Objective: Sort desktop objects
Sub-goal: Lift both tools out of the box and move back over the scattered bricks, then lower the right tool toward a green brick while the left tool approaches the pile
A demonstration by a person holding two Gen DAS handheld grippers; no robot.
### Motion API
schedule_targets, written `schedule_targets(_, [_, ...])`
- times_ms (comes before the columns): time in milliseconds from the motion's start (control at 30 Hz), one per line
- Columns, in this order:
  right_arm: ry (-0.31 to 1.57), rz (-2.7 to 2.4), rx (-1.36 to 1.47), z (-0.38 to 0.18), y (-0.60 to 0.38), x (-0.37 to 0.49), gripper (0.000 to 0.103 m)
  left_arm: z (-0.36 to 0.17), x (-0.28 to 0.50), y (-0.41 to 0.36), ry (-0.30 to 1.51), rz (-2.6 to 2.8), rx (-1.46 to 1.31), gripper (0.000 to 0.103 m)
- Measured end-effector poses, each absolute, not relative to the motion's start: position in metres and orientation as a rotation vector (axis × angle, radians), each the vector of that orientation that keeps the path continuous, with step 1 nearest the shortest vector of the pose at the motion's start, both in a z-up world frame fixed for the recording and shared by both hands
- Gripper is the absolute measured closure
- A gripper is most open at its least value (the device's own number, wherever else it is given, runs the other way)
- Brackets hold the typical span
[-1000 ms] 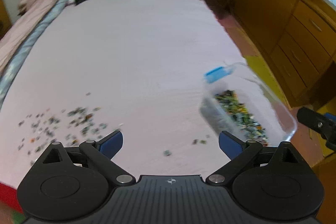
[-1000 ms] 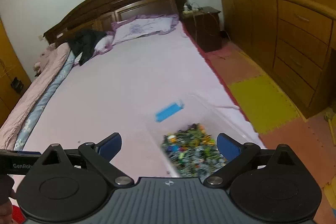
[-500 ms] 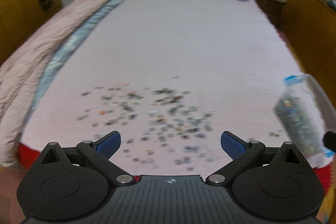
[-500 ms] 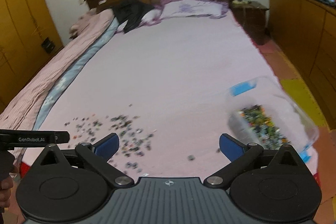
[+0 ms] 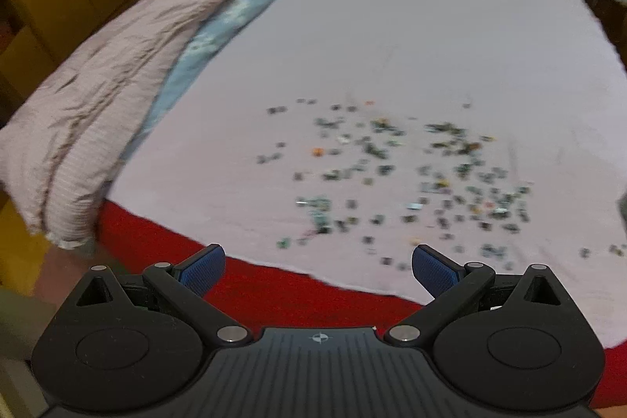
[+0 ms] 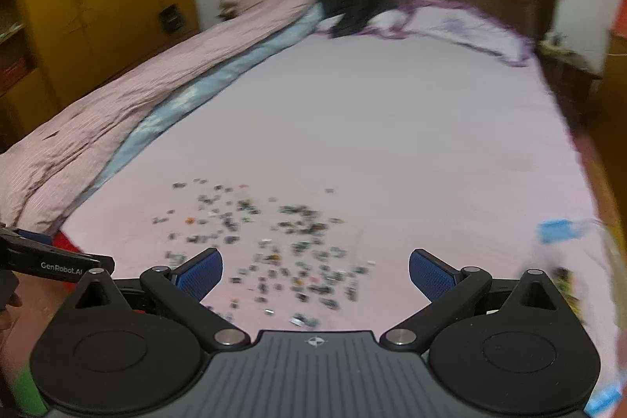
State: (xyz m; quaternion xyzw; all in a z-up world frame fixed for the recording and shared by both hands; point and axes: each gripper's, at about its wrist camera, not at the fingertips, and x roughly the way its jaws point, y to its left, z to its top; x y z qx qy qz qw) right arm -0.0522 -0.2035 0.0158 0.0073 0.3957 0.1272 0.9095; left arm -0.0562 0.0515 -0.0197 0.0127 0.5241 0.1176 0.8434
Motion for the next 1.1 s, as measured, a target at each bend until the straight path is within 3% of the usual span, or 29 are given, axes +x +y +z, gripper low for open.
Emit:
schedule_targets(367, [0.948,0.490,-0.019,-0.050,-0.085,0.004,0.006,-0.050,-0.042,0.123,1.196,0.340,0.030,0.001])
schedule_targets(700, [1.087,0.343,0.010,-0.109,-0.018,0.010,0.007,-0.118,0.012,0.182,1.213,0.077,0.191,0.001])
schedule_targets(833, [1.173,0.465,0.061,-0.155,0.029,0.024,0.050,-0.150,0.026,0.202,1.189,0.079,0.225,0.001])
schedule_targets(1100, [1.200,0.652,-0.068,-0.225,0.098,0.051,0.059,-0.180,0.030,0.220,1.197,0.097,0.220,0.001])
